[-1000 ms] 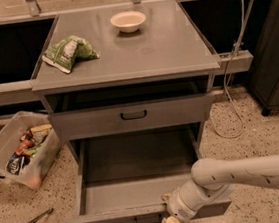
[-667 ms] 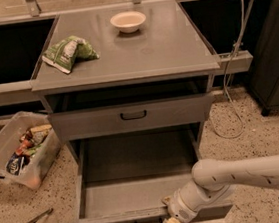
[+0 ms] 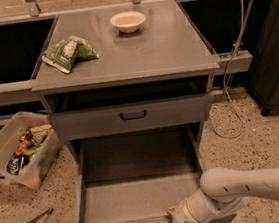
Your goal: Open middle drawer
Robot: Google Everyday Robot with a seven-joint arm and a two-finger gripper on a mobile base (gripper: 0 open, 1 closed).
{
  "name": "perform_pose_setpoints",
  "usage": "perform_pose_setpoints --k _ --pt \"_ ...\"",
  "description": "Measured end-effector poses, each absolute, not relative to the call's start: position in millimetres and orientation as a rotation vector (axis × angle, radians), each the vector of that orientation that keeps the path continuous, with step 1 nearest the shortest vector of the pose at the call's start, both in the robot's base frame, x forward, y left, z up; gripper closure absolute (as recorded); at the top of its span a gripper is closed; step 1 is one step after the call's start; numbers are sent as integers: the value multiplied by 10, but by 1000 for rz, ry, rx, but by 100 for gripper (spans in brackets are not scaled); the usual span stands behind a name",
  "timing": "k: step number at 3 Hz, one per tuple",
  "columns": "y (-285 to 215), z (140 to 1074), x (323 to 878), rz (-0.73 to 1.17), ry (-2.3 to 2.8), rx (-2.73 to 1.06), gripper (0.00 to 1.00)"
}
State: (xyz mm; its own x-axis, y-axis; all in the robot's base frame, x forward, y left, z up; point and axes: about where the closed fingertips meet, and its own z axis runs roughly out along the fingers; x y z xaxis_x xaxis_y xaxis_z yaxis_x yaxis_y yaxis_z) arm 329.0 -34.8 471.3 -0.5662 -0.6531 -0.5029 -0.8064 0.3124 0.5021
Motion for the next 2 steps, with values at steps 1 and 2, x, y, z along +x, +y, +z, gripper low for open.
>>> perform_pose_setpoints --k 1,2 --pt "-326 4651 3249 1116 2359 -1328 0" --pt "-318 4647 3233 1124 2355 -1324 0"
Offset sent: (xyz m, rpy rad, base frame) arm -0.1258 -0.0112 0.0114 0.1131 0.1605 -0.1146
